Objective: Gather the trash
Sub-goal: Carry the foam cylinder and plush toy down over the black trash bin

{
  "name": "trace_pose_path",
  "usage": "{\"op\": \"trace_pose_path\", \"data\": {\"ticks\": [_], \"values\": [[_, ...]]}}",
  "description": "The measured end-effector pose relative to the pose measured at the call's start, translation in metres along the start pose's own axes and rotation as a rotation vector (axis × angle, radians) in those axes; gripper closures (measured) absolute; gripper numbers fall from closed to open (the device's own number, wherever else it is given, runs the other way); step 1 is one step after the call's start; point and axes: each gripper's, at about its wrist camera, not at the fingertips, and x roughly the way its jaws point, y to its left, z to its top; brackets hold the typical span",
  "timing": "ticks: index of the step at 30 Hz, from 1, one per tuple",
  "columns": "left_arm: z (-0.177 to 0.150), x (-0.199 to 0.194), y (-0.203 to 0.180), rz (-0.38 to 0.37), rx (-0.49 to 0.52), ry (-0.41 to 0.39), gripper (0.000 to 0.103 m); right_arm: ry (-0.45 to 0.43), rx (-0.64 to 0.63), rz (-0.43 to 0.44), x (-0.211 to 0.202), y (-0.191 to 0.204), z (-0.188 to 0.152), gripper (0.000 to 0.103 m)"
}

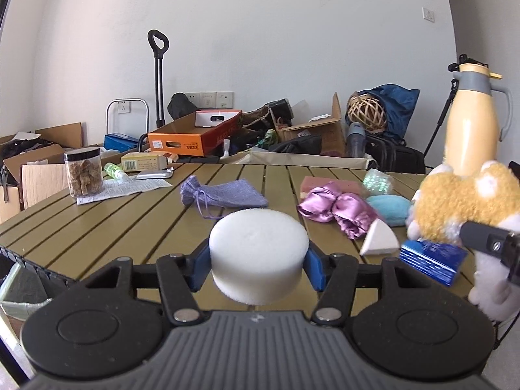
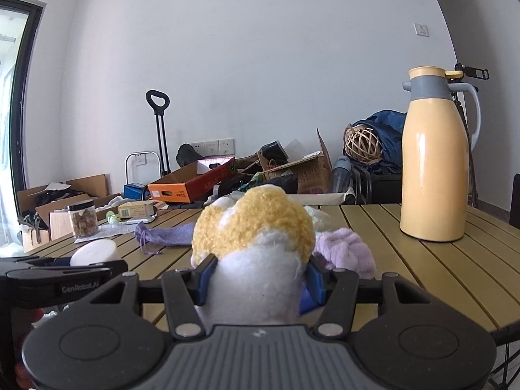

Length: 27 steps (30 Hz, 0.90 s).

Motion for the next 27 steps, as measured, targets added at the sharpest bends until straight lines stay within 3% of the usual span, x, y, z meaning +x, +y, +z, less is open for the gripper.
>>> {"op": "trace_pose_path", "data": {"ticks": [14,27], "values": [[-0.036,-0.055,-0.012,-0.056,-0.009,0.034,0.044,0.091,-0.012,0.0,-0.053,0.003,-0.044,0.048],[-0.076,-0.085,-0.013,-0.067,0.007,0.149,0.044,0.241,0.009,0.008,-0.083,0.004,-0.085,0.048]]}}
